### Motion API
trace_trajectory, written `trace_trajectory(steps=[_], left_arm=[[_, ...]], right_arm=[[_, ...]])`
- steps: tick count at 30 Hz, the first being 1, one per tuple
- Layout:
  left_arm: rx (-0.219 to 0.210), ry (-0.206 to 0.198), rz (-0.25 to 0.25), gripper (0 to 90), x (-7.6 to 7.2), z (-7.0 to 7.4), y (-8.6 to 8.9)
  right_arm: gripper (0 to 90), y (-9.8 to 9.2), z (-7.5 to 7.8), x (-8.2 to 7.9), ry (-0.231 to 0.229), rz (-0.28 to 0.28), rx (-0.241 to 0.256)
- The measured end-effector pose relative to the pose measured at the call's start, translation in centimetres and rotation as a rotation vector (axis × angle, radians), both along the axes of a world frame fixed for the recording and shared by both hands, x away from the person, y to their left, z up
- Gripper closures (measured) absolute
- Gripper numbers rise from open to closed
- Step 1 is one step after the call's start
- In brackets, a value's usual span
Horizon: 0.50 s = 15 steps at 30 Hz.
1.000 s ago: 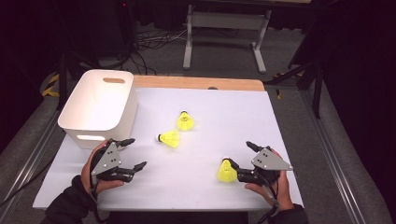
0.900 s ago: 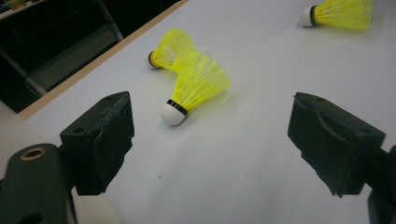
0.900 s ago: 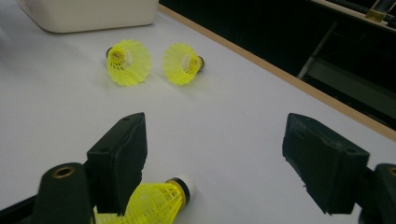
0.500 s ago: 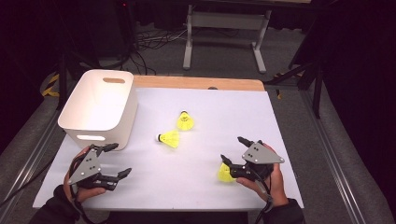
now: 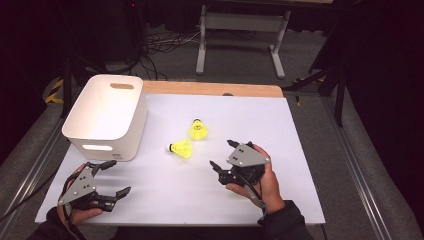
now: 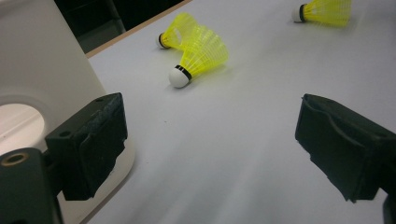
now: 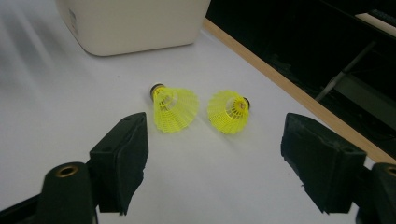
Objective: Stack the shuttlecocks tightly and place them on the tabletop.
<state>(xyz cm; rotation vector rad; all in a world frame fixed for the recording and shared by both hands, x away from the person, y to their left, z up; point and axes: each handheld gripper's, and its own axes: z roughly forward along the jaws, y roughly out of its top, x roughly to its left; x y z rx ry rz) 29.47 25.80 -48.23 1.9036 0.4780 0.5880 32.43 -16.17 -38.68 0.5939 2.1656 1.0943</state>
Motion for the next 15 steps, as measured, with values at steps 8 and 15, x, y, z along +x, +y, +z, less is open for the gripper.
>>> trace_trajectory(steps=[8, 15], left_arm=[[0.002, 0.009, -0.007, 9.5, 0.1, -0.2, -0.1], [-0.007, 0.016, -0.013, 10.1, 0.2, -0.3, 0.0]], right_arm=[[25.1, 4.1, 1.0, 2.5, 0.014, 0.014, -0.065], [27.0, 6.6, 0.4, 5.4, 0.048, 0.018, -0.141]])
